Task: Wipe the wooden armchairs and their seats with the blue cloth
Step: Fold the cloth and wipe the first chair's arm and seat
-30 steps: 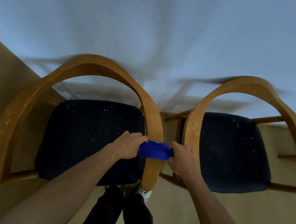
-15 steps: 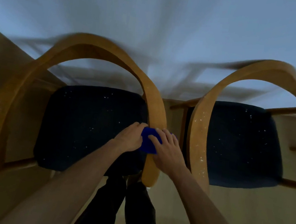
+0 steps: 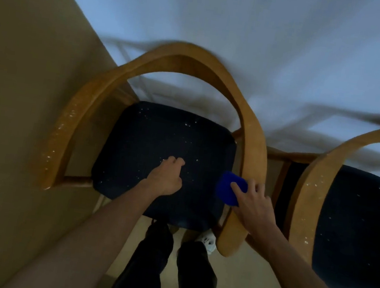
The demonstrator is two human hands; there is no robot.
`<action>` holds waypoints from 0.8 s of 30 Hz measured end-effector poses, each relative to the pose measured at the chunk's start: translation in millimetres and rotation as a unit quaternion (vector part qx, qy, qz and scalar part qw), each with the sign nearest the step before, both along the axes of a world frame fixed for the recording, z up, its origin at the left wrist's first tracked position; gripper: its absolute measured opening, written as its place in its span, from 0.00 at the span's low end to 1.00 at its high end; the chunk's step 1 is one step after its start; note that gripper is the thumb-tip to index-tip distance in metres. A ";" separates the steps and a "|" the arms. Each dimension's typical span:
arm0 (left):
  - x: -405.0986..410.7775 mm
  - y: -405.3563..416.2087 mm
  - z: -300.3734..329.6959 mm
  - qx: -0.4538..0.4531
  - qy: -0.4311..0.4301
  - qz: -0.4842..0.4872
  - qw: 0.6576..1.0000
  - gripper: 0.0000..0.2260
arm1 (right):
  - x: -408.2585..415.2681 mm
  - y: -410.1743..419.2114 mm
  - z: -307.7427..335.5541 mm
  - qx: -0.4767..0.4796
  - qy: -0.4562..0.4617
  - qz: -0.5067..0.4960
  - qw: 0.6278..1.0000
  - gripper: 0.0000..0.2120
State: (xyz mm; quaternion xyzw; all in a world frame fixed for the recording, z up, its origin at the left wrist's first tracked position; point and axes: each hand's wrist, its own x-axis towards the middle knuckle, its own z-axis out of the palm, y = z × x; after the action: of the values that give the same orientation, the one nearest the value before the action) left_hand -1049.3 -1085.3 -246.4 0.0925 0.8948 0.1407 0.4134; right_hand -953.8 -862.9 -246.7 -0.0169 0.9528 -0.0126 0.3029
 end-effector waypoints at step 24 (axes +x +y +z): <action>-206.5 -180.5 -19.7 -0.023 0.268 -0.022 0.963 0.27 | -145.4 -199.8 -46.6 -0.140 -0.016 -0.181 0.973 0.22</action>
State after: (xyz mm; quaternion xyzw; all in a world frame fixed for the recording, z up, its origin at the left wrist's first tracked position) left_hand -1255.8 -1265.7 -266.0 0.1367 0.9736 0.0810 0.1639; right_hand -1099.2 -1062.7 -293.3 0.1136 0.9240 -0.2007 0.3051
